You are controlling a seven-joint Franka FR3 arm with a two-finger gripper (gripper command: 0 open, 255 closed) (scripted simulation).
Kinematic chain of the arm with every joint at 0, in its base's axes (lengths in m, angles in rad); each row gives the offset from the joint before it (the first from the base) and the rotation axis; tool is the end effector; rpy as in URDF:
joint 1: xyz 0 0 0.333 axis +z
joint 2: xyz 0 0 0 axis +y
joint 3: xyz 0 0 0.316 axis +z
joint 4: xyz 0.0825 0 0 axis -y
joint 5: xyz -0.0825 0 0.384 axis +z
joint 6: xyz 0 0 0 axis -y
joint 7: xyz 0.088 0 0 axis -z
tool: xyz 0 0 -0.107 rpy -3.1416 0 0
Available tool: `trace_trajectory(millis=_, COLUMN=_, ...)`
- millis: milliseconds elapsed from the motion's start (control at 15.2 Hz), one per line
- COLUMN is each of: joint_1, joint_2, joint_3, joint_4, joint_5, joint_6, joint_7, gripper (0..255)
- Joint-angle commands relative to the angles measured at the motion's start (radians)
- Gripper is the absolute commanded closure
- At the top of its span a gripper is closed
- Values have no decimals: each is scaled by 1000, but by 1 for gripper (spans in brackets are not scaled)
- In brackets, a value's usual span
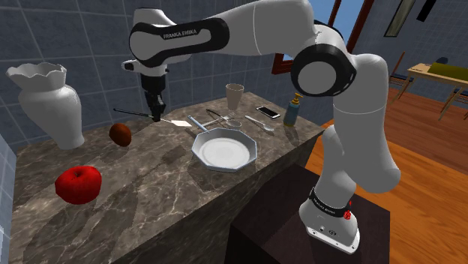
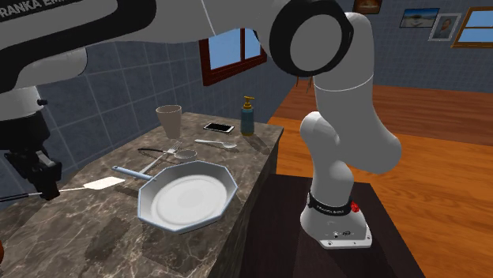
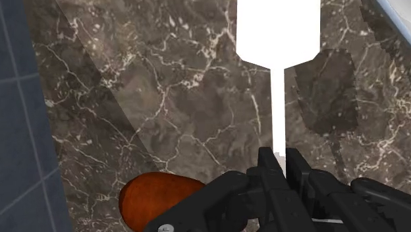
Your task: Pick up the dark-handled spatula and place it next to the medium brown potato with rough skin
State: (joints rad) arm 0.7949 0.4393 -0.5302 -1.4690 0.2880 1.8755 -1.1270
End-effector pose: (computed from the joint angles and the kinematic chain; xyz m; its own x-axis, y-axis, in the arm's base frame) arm 0.6314 0.2520 0.4569 0.2150 0.9744 0.0661 0.9765 -0.2154 -0.0009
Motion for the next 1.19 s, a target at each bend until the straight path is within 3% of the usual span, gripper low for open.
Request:
trace_trajectory(millis=0, joint_1=1, joint_2=4, joint_3=2, joint_4=-22, joint_5=4, joint_6=26, joint_7=-4, gripper=255)
trace_trajectory(millis=1122, joint_1=-2, joint_2=73, joint_3=28, joint_4=-154, joint_5=53, joint_6=216, joint_7=-46, gripper=255)
